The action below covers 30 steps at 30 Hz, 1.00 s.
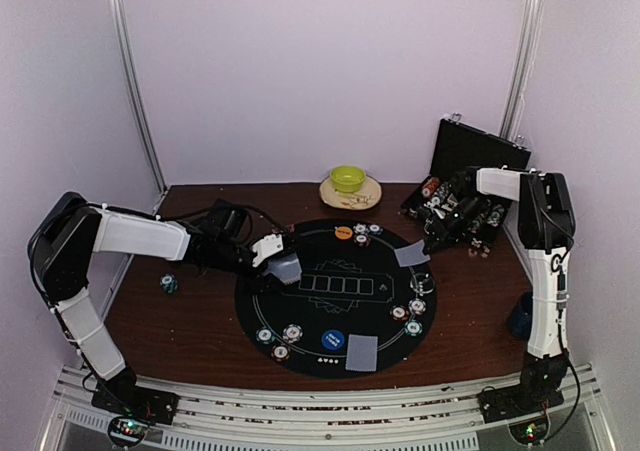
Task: Distribute texas hold em gaming equipment
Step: Distribute the poker card in the dealer area.
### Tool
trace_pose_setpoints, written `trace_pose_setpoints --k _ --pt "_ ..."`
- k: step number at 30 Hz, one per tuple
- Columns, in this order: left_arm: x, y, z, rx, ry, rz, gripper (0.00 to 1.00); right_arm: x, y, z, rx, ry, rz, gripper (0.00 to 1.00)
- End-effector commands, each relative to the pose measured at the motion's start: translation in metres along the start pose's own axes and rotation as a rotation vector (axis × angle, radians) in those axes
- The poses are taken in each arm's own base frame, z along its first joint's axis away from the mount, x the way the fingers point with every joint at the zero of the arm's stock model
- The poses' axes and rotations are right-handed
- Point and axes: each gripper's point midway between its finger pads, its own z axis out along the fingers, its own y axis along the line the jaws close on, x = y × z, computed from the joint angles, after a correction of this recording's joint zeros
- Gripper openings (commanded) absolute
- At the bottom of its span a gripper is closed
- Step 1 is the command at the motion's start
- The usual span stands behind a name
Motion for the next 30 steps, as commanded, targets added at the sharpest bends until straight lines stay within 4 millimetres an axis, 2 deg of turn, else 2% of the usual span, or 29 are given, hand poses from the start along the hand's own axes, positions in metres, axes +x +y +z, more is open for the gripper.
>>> trace_pose_setpoints --k 1,13,19,22,26,30 --pt "-0.008 0.003 0.000 -0.005 -0.043 0.028 0.57 0.012 -0.011 0.003 0.038 0.041 0.049 0.06" --pt "-0.009 0.003 0.000 -0.007 -0.042 0.027 0.58 0.015 -0.009 -0.003 0.057 0.046 0.045 0.13" --pt "-0.009 0.003 0.000 -0.006 -0.043 0.029 0.58 0.007 -0.011 -0.018 0.121 0.008 0.027 0.20" --pt "-0.009 0.004 0.000 -0.008 -0.042 0.026 0.58 0.003 -0.009 -0.027 0.149 -0.013 0.018 0.29" --pt "-0.009 0.004 0.000 -0.007 -0.042 0.025 0.58 -0.003 -0.011 -0.045 0.225 -0.042 0.001 0.38" --pt "-0.009 0.004 0.000 -0.007 -0.043 0.028 0.58 -0.020 -0.006 -0.087 0.375 -0.138 -0.048 0.51"
